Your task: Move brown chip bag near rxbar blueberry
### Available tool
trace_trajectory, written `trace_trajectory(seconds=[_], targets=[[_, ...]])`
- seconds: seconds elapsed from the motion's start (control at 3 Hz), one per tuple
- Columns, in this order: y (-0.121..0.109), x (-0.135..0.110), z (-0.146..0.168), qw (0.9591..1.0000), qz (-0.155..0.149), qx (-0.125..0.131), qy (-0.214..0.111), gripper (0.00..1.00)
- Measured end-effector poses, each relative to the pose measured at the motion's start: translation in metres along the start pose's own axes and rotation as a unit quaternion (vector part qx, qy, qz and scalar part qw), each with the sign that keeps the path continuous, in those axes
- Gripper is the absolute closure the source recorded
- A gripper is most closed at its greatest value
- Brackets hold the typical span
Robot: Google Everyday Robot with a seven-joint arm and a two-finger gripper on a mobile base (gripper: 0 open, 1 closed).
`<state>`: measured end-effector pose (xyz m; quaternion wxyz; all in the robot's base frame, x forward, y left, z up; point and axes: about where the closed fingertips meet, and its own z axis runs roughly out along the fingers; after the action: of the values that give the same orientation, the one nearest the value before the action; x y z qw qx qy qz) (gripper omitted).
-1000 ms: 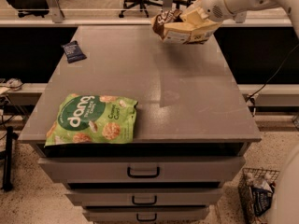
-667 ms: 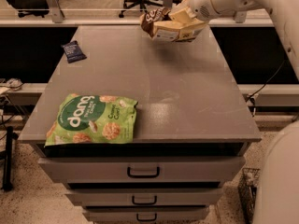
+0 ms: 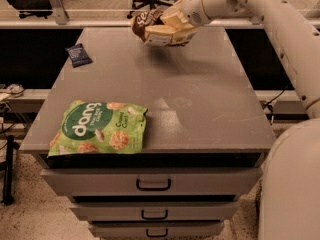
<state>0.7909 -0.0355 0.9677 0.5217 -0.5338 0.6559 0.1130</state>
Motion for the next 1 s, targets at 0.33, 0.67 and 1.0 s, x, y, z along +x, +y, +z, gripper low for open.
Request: trace_trajectory(seconds=[0.33,0.67,1.0], targets=[[0.019,-0.015,0.03,0.9995,-0.013,-0.019,-0.023,1.0],[0.036,-0.032,0.059,0.998,-0.016,-0.038,-0.048,1.0],[0.056,-0.044,0.082,0.9959,-0.019,-0.06,-0.065,1.0]])
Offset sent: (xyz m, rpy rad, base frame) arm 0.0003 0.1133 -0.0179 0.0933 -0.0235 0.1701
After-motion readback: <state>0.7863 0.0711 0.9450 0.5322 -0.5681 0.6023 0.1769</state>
